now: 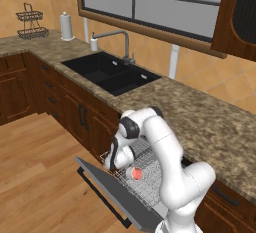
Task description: Pick up the cup and bowl from the counter, place them in the dishwasher, and close the dishwasher door.
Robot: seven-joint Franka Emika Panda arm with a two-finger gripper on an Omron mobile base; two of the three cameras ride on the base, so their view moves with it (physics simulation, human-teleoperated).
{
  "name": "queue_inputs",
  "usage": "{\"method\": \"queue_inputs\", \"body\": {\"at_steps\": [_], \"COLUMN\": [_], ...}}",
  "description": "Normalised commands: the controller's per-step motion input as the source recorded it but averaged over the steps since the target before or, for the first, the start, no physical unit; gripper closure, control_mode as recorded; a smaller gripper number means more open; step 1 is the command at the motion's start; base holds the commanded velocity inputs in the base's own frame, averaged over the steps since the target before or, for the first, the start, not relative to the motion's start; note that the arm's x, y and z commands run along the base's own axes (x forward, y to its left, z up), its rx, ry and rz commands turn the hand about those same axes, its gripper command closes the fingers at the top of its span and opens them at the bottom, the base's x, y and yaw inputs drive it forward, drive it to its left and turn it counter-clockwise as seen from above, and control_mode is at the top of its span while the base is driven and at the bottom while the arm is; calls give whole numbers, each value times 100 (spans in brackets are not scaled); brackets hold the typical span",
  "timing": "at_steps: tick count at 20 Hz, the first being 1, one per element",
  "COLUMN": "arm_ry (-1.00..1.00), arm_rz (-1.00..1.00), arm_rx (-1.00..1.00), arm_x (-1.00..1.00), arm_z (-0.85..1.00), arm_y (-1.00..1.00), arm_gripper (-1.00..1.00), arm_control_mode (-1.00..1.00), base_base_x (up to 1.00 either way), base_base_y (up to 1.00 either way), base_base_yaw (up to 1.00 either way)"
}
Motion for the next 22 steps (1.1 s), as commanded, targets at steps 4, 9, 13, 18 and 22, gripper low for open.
{"method": "queue_inputs", "body": {"at_steps": [4, 9, 13, 18, 22], "arm_ry": [0, 0, 5, 4, -5], "arm_rz": [0, 0, 0, 0, 0], "arm_rx": [0, 0, 0, 0, 0], "arm_x": [61, 37, 34, 0, -18], "arm_z": [-16, -67, -51, -33, 7], "arm_y": [0, 0, 0, 0, 11], "arm_gripper": [100, 100, 100, -100, -100], "arm_control_mode": [-100, -100, -100, -100, -100], "base_base_x": [0, 0, 0, 0, 0], "base_base_y": [0, 0, 0, 0, 0], "base_base_yaw": [0, 0, 0, 0, 0]}}
